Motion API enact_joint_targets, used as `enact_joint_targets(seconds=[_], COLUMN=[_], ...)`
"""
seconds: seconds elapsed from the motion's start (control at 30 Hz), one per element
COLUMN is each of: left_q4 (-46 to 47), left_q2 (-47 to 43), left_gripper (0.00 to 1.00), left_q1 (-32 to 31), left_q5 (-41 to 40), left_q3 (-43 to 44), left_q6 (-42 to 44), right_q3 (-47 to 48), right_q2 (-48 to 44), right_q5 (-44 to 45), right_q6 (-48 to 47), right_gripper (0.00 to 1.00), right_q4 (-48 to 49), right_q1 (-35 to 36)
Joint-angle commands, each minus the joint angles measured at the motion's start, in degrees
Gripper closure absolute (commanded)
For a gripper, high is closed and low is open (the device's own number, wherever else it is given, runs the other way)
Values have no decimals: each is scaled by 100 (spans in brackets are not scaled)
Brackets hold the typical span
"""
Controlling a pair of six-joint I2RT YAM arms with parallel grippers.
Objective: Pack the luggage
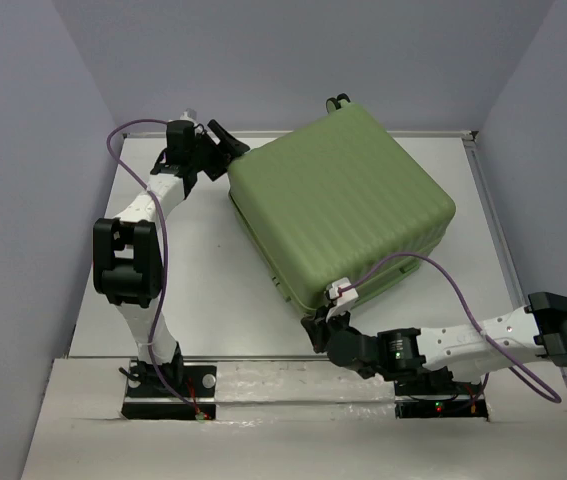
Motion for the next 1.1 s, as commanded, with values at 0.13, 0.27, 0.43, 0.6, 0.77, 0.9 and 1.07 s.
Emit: enact_joint_targets(seconds=[0.13,0.27,0.43,0.6,0.77,0.9,1.07], left_q4=[374,400,522,1478,1893,2122,1791], left_q2=[204,353,258,-471,-1797,-2887,-4715], left_gripper=[37,75,94,94,94,94,94], left_q1=[-55,-55,-47,382,1016,1166,1201], left_q5=[176,229,141,0,-96,-26,-166], left_q3=[635,766,680,-635,-2392,-3792,-5356], left_q6=[-315,-351,-333,-473,-307,-438,-106], right_q3=[-8,-69,-131,-122,97,325,757], right_q2=[-57,-83,-162,-355,-733,-1094,-588], right_q5=[-498,-489,-401,-207,-338,-1025,-1305], right_q6=[308,369,404,186,-508,-1273,-1644], right_gripper=[93,93,93,93,93,93,93], right_q4=[131,122,105,96,148,465,491], right_q1=[328,328,328,224,-505,-1516,-1737])
